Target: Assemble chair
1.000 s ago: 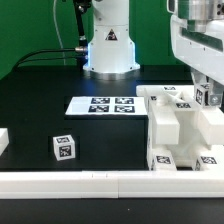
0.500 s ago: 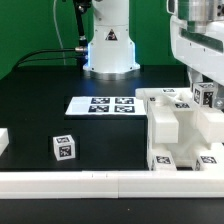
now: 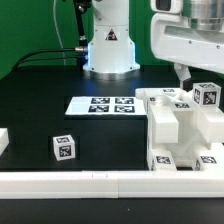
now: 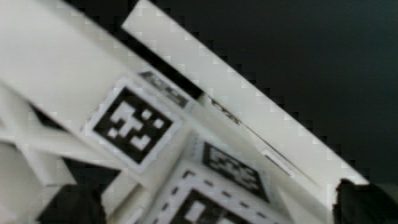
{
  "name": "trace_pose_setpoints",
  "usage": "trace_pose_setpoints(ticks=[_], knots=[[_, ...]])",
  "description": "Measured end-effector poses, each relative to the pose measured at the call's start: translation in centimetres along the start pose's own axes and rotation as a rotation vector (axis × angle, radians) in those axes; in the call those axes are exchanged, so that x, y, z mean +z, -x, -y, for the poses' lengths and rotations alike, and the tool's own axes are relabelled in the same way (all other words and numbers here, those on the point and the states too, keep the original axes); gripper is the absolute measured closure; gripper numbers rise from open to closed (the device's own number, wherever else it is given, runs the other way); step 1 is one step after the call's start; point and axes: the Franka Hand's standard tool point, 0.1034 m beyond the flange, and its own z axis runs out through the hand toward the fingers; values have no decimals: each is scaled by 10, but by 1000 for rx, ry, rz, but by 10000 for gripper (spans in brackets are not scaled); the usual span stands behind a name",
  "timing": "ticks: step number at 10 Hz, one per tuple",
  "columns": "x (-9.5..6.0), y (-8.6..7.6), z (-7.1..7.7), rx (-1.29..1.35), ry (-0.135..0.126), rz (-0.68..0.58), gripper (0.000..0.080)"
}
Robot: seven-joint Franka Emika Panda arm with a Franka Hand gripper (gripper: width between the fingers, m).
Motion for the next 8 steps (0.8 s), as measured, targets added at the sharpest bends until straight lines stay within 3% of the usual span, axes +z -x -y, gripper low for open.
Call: trace_pose_setpoints(ticks=[2, 3, 4, 5, 7, 8], knots=[[0, 0, 0, -131, 2, -1, 151], [6, 1, -1, -473, 1, -41, 151], [8, 0, -4, -586, 4, -40, 151], [8, 0, -3, -565, 2, -41, 151], [8, 0, -3, -535, 2, -41, 398], [8, 0, -3, -472, 0, -40, 398]])
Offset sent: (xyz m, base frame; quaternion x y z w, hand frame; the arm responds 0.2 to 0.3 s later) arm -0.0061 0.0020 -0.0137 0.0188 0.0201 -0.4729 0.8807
